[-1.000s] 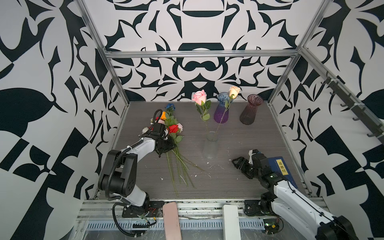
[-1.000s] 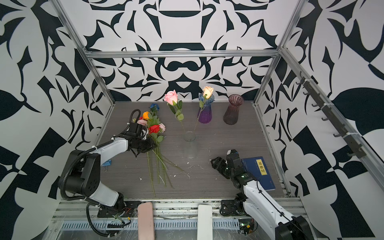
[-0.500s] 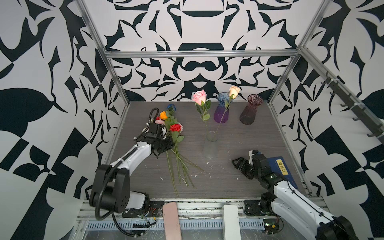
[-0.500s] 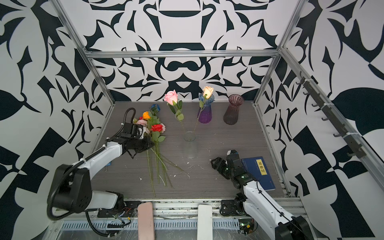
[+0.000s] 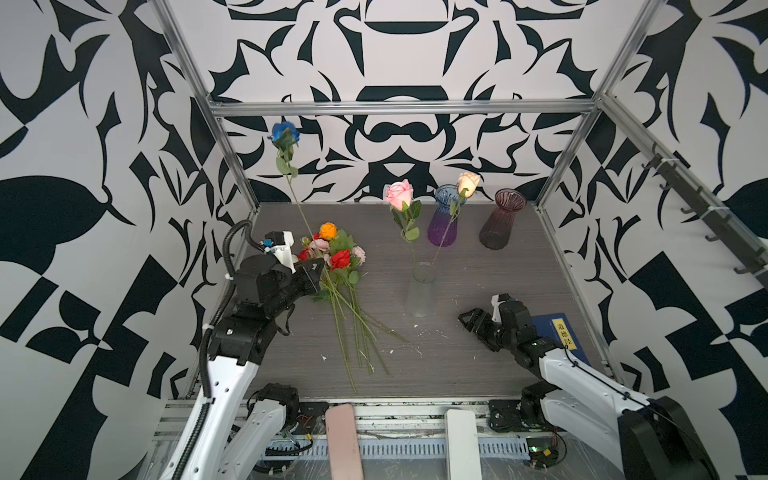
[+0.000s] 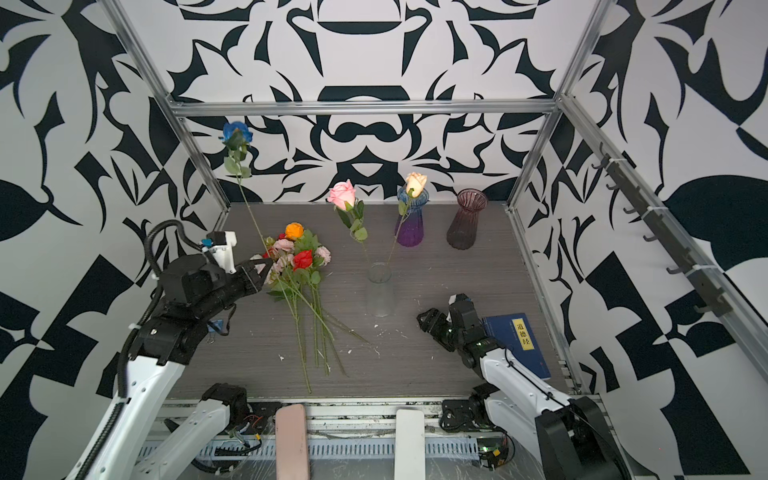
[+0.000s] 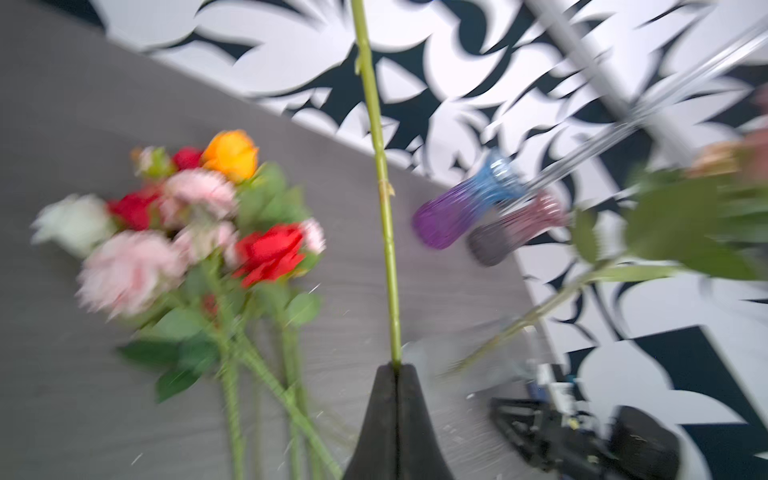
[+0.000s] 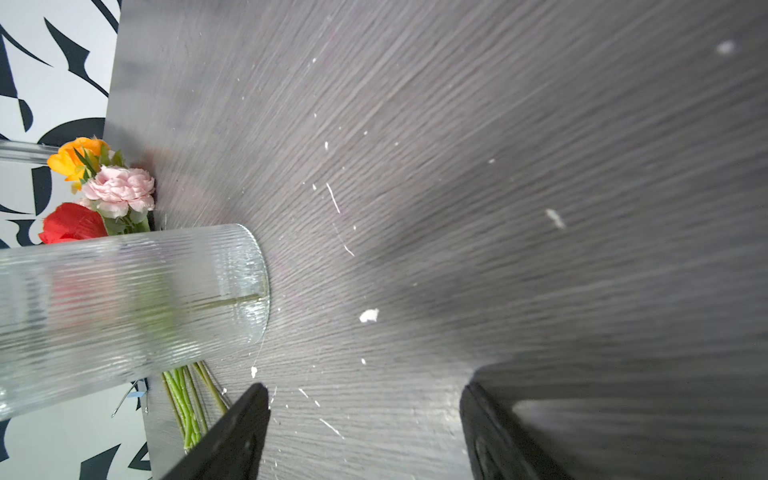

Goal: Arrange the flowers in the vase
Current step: 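Carry the blue rose upright over the clear ribbed vase with the left gripper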

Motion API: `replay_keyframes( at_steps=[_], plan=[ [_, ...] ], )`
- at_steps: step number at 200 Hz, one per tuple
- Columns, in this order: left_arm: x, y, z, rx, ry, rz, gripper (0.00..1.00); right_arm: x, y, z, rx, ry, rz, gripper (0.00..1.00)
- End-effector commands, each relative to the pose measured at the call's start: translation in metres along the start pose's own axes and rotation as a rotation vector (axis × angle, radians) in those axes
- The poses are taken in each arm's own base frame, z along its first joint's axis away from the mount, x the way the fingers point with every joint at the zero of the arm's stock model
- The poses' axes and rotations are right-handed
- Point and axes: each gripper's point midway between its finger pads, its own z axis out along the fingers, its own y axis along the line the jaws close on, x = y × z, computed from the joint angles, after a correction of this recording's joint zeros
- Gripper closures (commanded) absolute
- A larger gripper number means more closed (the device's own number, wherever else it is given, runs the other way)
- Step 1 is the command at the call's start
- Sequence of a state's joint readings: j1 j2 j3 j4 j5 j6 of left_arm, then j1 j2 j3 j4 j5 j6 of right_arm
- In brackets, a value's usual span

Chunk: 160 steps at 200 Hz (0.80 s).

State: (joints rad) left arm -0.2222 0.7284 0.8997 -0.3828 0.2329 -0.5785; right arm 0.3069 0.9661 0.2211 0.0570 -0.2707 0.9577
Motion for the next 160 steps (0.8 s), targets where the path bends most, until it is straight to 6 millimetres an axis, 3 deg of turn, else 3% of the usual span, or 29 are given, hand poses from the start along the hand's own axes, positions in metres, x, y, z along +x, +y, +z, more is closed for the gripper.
replay_keyframes(
  at_steps=[1, 18, 38, 59, 82, 98, 132, 157, 160],
  plan=[
    [-0.042, -0.07, -0.022, 0.284, -0.155, 0.007, 1.0, 0.004, -0.005, 0.002, 0.022, 0.03, -0.006, 0.23],
    [-0.057, -0.109, -0.03, 0.403, -0.208, 0.044, 1.0, 0.003, -0.004, 0.001, 0.019, 0.023, -0.006, 0.23],
    [-0.057, -0.165, -0.029, 0.516, -0.208, 0.159, 1.0, 0.003, -0.004, 0.002, 0.021, 0.024, -0.005, 0.23],
    [-0.04, -0.22, -0.021, 0.589, -0.204, 0.331, 1.0, 0.003, -0.004, 0.003, 0.022, 0.033, -0.004, 0.23],
    [-0.012, -0.266, -0.005, 0.671, -0.245, 0.521, 1.0, 0.004, -0.005, 0.003, 0.024, 0.034, -0.003, 0.23],
    [-0.001, -0.275, 0.013, 0.659, -0.274, 0.569, 1.0, 0.004, -0.006, 0.002, 0.021, 0.031, -0.002, 0.23],
    [0.0, -0.273, 0.05, 0.581, -0.357, 0.568, 1.0, 0.003, -0.006, -0.001, 0.02, 0.022, -0.002, 0.23],
    [-0.002, -0.268, 0.064, 0.535, -0.413, 0.554, 1.0, 0.003, -0.006, -0.002, 0.016, 0.019, 0.0, 0.23],
    [0.007, -0.266, 0.075, 0.523, -0.396, 0.561, 1.0, 0.003, -0.006, -0.002, 0.016, 0.02, 0.001, 0.23]
  ],
)
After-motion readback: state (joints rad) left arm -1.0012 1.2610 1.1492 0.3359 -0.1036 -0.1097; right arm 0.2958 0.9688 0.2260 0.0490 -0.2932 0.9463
